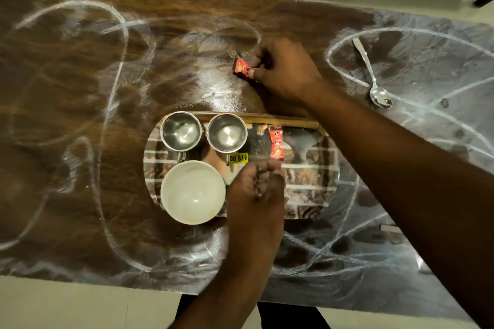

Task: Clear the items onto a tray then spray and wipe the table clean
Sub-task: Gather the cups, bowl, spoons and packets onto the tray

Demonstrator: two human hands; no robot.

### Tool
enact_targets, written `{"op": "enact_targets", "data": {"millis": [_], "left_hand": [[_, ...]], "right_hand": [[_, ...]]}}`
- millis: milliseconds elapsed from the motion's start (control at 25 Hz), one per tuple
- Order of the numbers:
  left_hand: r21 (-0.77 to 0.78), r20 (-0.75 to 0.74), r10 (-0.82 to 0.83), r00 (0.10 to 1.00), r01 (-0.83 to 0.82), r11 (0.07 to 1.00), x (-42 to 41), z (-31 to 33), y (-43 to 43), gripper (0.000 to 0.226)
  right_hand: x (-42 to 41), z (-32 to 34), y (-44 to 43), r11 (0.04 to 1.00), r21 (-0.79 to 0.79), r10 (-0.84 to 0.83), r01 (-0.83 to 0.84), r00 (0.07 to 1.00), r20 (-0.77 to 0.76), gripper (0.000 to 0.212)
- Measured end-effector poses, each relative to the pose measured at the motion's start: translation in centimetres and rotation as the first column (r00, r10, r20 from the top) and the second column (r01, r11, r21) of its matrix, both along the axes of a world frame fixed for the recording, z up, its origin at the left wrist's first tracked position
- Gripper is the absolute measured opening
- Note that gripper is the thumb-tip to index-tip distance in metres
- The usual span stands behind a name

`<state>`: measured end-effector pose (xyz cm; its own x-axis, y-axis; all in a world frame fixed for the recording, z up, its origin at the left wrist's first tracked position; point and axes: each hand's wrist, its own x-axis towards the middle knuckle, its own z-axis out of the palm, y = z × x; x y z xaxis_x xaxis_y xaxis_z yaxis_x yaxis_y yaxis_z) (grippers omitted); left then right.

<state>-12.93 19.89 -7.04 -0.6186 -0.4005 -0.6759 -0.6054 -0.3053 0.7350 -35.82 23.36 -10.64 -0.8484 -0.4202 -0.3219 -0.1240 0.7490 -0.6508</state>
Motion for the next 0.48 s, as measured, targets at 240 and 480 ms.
{"op": "enact_targets", "data": {"millis": [240,480], "left_hand": [[0.029,-0.095,0.076,0.993,-0.073,0.997,-1.6,-0.8,2.4,0.053],[-0.033,0.069,0.032,0.997,-0.03,0.999,-1.0,-3.6,5.7,0.017]], "right_hand": [[2.7,4.9,10.5,0.959,-0.284,0.1,-0.002,0.938,0.331,0.014],[4.4,4.2,13.0,0.914,0.066,0.372,-0.4,0.893,0.254,0.024]]}}
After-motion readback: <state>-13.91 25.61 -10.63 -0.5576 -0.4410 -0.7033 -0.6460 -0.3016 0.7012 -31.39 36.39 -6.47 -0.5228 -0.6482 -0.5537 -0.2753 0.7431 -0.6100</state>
